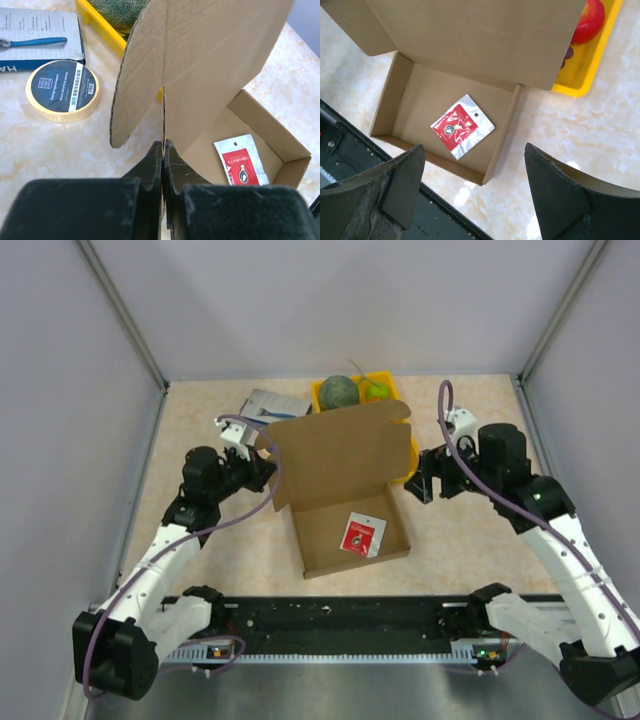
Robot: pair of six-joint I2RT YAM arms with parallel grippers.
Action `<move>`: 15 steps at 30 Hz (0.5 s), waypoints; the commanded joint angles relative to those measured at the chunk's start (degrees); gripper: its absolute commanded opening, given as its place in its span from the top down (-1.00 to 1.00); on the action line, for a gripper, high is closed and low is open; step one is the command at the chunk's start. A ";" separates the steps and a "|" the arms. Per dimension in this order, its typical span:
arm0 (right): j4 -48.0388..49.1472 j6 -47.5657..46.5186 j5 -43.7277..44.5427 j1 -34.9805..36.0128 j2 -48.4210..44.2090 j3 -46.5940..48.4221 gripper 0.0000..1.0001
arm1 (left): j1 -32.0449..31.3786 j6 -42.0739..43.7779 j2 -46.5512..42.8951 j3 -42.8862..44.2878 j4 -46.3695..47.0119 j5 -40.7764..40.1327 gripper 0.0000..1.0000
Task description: Fold the paper box
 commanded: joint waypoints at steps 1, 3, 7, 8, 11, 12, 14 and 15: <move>9.49 -5.28 2.42 -0.10 -1.33 -5.45 -0.61 | -0.46 -0.21 -2.61 0.08 2.39 -0.33 1.00; 10.38 -5.21 8.60 -0.18 1.99 -3.99 -0.61 | -0.81 0.41 -2.97 0.17 1.69 -0.32 1.00; 20.61 -8.11 1.81 -0.97 7.20 -4.05 -0.57 | -0.81 0.94 -3.41 -0.09 1.60 -0.32 1.00; 23.37 -8.37 0.99 -1.06 7.55 -5.02 -0.57 | -0.81 0.94 -3.49 -0.18 1.78 0.02 1.00; 34.33 -10.13 -4.28 -4.48 8.69 -10.03 -0.60 | -0.72 1.47 -3.41 0.17 1.52 0.99 1.00; 34.99 -10.22 -6.03 -6.06 9.65 -10.30 -0.58 | -0.72 1.64 -3.32 0.43 0.82 1.08 1.00; 36.30 -10.22 -13.15 -10.37 12.38 -9.60 -0.54 | -0.81 2.26 -3.14 1.31 -0.07 1.34 1.00; 37.01 -10.83 -13.95 -10.99 12.91 -9.68 -0.54 | -0.81 2.61 -3.06 1.75 -0.68 1.61 1.00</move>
